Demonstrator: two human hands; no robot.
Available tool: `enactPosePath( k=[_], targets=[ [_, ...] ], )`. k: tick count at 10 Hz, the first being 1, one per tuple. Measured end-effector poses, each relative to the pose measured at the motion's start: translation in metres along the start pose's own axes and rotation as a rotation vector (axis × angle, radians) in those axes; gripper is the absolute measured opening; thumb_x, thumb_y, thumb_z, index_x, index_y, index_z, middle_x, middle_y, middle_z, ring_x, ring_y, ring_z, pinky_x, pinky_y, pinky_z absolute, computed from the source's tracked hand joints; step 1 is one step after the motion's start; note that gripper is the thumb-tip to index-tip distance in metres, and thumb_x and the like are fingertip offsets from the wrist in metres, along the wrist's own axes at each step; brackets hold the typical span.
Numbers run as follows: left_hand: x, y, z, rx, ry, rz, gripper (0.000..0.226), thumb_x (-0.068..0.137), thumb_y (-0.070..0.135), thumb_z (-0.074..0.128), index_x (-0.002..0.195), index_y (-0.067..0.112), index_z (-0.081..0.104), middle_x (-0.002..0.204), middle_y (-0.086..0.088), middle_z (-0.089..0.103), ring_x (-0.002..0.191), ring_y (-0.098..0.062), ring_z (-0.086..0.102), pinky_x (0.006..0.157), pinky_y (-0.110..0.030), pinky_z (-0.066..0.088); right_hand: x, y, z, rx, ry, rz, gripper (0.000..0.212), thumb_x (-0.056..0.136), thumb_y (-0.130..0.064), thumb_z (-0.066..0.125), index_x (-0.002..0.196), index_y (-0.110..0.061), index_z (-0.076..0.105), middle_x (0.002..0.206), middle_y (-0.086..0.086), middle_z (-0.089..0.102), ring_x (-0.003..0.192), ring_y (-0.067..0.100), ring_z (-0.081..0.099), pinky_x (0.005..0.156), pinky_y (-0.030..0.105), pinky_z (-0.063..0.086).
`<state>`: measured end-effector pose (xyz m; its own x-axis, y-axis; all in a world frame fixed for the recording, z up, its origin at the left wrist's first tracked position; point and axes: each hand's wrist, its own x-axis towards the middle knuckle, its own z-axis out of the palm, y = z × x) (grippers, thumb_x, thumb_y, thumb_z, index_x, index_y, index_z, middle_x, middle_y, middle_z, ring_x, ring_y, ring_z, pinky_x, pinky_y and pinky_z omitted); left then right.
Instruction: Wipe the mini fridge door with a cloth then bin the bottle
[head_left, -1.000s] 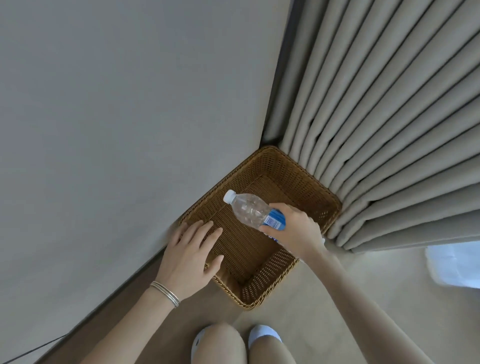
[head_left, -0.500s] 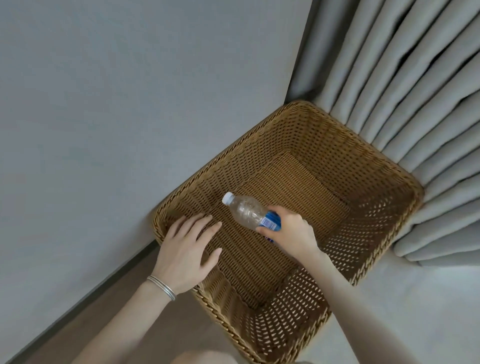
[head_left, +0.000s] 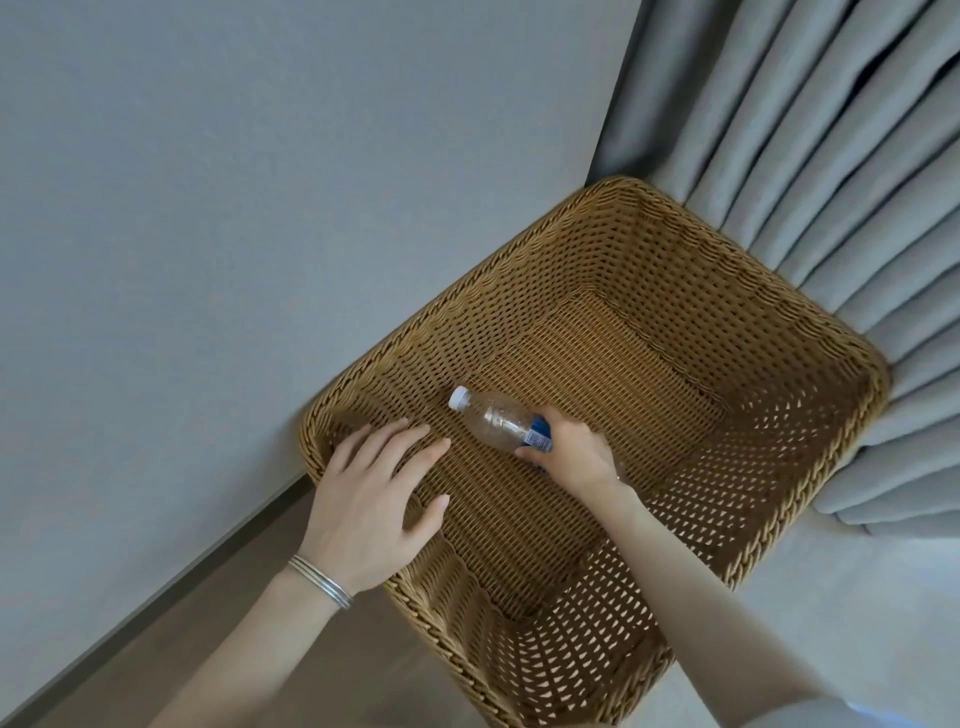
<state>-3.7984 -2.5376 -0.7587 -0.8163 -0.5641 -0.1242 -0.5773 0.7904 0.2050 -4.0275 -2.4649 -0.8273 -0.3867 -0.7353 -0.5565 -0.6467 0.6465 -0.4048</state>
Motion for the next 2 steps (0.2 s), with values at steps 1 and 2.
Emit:
enactPosePath(
  k=[1, 2],
  targets=[
    [-0.0021, -0.0018, 0.0023, 0.009, 0.030, 0.011, 0.053, 0.088, 0.050, 0.043, 0.127, 0.020, 0.063, 0.129, -0.002, 0.062, 0.124, -0.023, 0.054, 0.102, -0.046, 0.043, 0.0003, 0.0057, 0.0016, -0.026, 0.079, -0.038, 0.073, 0.082, -0.041, 0.065, 0.143, -0.022, 0.030, 0.143, 0.004, 0.041, 0.130, 0.025, 0.040, 0.109, 0.048, 0.029],
    [0.0013, -0.0004, -0.0017, -0.001, -0.038, -0.023, 0.056, 0.087, 0.053, 0.042, 0.126, 0.020, 0.063, 0.128, -0.002, 0.063, 0.119, -0.023, 0.058, 0.097, -0.045, 0.045, -0.0075, 0.0041, -0.0080, -0.037, 0.161, -0.074, 0.077, 0.083, -0.040, 0.066, 0.146, -0.022, 0.025, 0.152, 0.004, 0.028, 0.139, 0.025, 0.027, 0.113, 0.047, 0.018]
  ],
)
